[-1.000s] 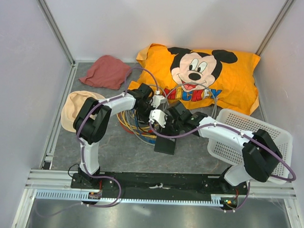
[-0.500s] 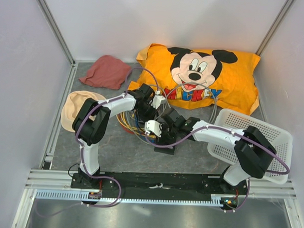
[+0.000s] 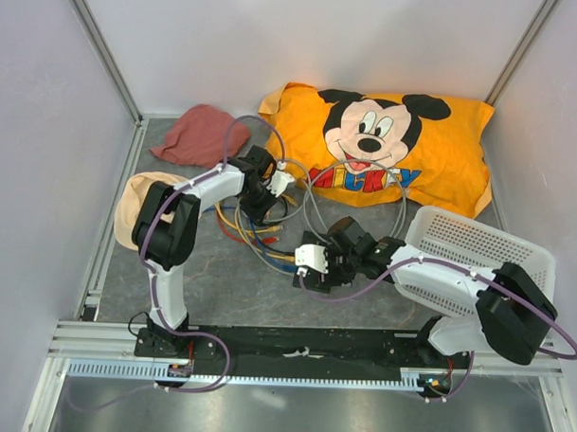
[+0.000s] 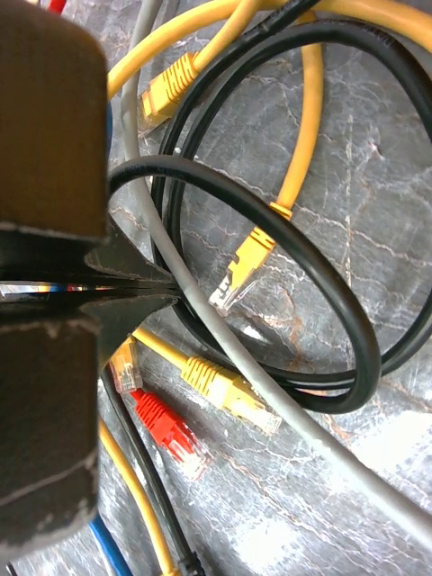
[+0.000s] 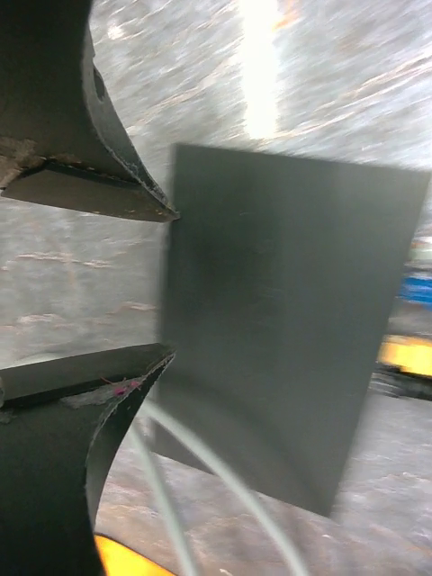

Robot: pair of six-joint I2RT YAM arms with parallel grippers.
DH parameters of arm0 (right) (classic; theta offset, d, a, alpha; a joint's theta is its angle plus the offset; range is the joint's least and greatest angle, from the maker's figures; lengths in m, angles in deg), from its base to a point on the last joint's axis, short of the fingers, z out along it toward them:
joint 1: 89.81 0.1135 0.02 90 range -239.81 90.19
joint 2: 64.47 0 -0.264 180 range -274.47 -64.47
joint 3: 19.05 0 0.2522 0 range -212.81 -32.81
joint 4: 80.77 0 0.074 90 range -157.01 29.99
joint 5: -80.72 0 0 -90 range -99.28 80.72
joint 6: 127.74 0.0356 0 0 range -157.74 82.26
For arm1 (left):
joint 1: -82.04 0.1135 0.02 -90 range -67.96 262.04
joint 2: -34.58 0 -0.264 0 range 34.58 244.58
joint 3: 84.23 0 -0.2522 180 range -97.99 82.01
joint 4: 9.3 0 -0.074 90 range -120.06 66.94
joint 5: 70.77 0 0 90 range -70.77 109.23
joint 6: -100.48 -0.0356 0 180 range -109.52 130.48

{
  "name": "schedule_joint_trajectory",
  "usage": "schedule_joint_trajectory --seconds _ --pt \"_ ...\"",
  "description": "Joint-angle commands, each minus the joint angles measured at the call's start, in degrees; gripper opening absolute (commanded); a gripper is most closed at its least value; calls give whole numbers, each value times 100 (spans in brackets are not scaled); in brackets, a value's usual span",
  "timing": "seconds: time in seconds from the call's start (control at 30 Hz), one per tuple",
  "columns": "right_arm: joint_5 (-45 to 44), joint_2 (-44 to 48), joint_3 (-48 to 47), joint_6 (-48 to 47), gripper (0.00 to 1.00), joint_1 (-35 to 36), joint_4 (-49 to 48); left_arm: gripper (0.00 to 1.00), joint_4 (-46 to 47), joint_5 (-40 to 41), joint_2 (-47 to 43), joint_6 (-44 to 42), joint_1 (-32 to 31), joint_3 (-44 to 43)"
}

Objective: Pull the plug from the switch port

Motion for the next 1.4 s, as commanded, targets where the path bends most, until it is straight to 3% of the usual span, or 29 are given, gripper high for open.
schedule_joint_trajectory --seconds 0.0,0.17,0.27,0.43,0.5,0.6,0.63,0.67,0.77,0.87,0.9,1.0,1.37 --pt "-450 -1 436 -238 65 -189 917 3 -111 287 139 -439 38 -177" --pt "-336 70 129 8 66 -233 996 17 -391 -636 -389 -307 12 -782" --pt "-266 78 -187 122 66 -242 1093 27 -1057 -1891 -547 -456 -14 -1415" --pt "-125 105 -759 482 68 -250 1164 30 -1578 -2983 -434 -53 -58 -1953" --pt "-108 87 -917 632 68 -259 1146 28 -1500 -3167 -433 27 -84 -1639" --pt "-134 87 -1066 1079 68 -364 998 12 -1098 -3449 -591 194 -146 -795" --pt "-221 70 -1111 1455 68 -530 953 2 -974 -3493 -661 298 -163 -567" --pt "-335 61 -1163 1737 68 -618 892 2 -842 -3494 -792 378 -198 -147" --pt "-565 26 -1409 2580 58 -1023 707 2 -805 -3415 -916 431 -470 365" --pt "-372 -97 -1594 3257 36 -1401 750 2 -446 -3222 -1065 676 -831 909" --pt "-284 -141 -1621 3417 23 -1523 794 2 -271 -3195 -1118 886 -953 1034" --pt "-20 -282 -1507 3839 5 -1708 795 1 99 -2976 -1241 1116 -1191 1360" --pt "464 -493 -1182 4095 0 -1718 566 1 916 -2360 -1629 1406 -1447 2310"
